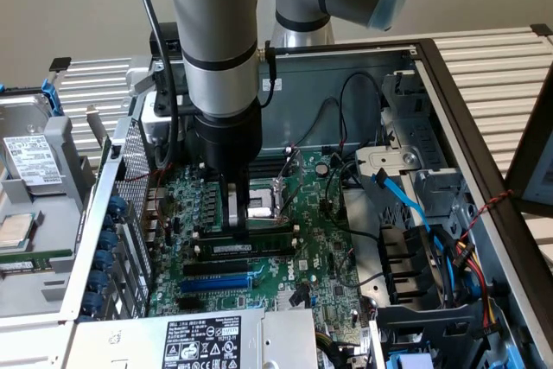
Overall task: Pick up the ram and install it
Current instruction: 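Press down the ram until it locks into place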
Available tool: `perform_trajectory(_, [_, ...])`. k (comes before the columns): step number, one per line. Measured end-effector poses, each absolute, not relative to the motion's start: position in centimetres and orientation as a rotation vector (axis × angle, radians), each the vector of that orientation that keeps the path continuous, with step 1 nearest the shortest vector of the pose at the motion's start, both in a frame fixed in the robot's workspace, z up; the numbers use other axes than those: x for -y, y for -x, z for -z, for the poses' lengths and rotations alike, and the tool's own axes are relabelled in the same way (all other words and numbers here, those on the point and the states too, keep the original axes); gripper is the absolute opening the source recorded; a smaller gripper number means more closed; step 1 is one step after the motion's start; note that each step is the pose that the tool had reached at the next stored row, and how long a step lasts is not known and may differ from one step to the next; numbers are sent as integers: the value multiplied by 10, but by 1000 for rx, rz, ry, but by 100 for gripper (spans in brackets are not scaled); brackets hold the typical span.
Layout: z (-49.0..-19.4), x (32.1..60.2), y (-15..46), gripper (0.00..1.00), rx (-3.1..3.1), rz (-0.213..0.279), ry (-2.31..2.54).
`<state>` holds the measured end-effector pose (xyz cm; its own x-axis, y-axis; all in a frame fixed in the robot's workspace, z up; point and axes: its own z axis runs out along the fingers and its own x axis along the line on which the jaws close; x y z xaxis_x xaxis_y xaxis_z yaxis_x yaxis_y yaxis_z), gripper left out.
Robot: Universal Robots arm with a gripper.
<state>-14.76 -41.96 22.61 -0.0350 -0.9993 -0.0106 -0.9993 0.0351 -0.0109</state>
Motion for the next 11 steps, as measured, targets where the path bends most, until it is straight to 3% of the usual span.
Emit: perform_trajectory(11, [-237, 423, 146, 11, -2238, -24, 2160])
